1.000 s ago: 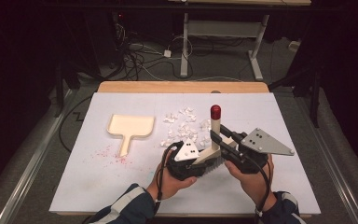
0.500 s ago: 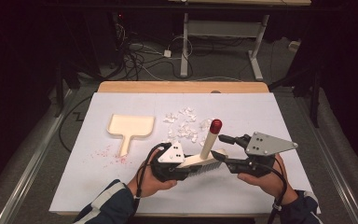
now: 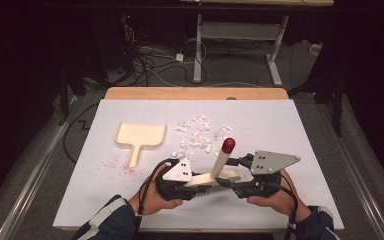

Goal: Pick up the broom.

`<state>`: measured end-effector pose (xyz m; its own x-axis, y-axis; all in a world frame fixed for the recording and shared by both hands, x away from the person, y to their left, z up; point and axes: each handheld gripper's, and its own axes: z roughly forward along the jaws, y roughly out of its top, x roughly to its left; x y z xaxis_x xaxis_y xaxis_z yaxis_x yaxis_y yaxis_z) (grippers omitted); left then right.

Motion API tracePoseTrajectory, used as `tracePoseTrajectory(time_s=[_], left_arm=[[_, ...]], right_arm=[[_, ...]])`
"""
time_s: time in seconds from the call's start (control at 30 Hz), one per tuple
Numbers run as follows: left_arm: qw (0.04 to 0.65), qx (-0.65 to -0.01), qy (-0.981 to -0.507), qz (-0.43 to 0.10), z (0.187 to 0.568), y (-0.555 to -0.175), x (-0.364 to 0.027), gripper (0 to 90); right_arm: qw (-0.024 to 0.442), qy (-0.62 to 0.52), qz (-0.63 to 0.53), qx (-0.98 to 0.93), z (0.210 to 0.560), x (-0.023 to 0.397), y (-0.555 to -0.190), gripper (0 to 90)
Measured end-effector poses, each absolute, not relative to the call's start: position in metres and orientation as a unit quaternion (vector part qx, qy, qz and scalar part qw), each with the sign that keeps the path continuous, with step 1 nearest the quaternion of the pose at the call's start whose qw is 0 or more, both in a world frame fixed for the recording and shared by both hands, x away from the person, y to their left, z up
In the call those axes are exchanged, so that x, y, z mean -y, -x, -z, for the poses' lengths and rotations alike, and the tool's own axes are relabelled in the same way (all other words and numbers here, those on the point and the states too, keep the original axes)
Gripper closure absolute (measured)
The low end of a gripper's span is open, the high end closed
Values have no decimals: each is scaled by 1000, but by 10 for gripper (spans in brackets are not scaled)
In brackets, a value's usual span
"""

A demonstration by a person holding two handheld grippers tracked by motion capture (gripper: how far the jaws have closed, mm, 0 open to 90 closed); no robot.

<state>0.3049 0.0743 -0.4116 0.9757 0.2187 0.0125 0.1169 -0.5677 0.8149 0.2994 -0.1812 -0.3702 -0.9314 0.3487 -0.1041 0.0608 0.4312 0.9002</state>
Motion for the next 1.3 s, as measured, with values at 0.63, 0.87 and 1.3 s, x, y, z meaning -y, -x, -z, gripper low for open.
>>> tracePoseTrajectory(time_s=[0.63, 0.87, 1.3], left_arm=[[449, -66, -890, -40, 419, -302, -66, 656], [455, -61, -888, -36, 419, -303, -68, 655], [451, -51, -890, -38, 413, -302, -81, 657]], right_arm=[[91, -122, -552, -820, 375, 178, -300, 683], [91, -115, -554, -819, 374, 175, -297, 695], [63, -93, -490, -864, 383, 185, -309, 489]])
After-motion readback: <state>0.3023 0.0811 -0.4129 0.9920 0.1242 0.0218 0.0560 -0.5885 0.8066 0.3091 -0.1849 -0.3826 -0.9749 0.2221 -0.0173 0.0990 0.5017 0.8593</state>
